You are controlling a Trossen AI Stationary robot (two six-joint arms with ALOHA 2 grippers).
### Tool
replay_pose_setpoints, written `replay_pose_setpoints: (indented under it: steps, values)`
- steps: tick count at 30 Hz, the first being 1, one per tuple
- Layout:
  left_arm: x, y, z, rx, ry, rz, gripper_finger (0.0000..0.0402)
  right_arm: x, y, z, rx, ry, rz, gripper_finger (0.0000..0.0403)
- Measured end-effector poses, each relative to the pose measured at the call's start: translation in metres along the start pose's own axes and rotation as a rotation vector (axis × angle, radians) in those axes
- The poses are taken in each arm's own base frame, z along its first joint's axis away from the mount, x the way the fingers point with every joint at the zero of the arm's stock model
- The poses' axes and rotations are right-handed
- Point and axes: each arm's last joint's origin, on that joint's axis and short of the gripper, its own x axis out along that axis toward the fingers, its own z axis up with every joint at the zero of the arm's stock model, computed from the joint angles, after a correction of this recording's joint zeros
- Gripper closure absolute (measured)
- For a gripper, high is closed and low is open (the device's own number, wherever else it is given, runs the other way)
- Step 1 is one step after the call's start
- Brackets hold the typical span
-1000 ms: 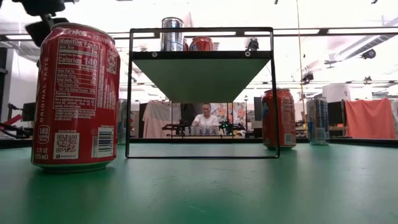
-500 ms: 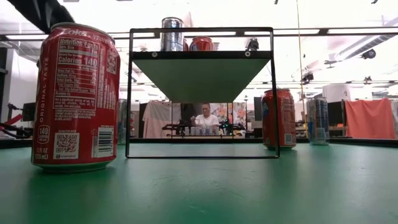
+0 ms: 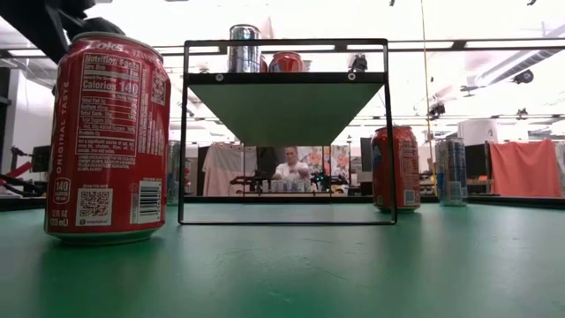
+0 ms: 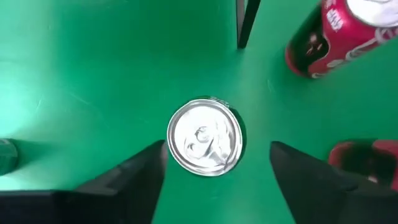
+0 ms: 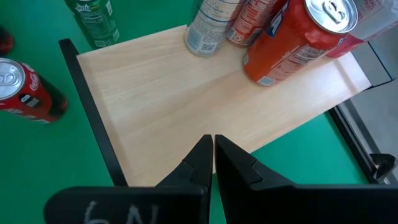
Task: Place canned beverage on shelf
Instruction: Put the green can on the shelf
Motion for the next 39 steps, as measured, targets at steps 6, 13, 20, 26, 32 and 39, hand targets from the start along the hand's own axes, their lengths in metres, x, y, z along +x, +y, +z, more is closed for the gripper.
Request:
replay_pose_setpoints:
  steps: [6, 13, 20, 26, 32, 39]
  values:
    - [0.006, -0.002, 0.002, 0.031, 0.024, 0.012, 0.0074, 0.000, 0.000, 0.000, -0.007, 0.003, 0.004, 0.0394]
    - [0.012, -0.004, 0.004, 0.024, 0.040, 0.020, 0.0067, 0.000, 0.000, 0.000, -0.008, 0.004, 0.006, 0.0394]
    - [0.021, -0.006, 0.006, 0.028, 0.063, 0.057, 0.0068, 0.000, 0.000, 0.000, -0.001, 0.004, 0.006, 0.0394]
    - [0.035, -0.008, 0.003, 0.038, 0.084, 0.065, 0.0068, 0.000, 0.000, 0.000, 0.007, 0.004, 0.006, 0.0394]
    - [0.048, -0.011, 0.003, 0.032, 0.075, 0.078, 0.0068, 0.001, 0.000, 0.000, 0.008, 0.003, 0.005, 0.0394]
    - [0.061, -0.012, -0.003, 0.017, 0.110, 0.097, 0.0083, 0.001, 0.000, 0.000, 0.021, 0.003, 0.005, 0.0394]
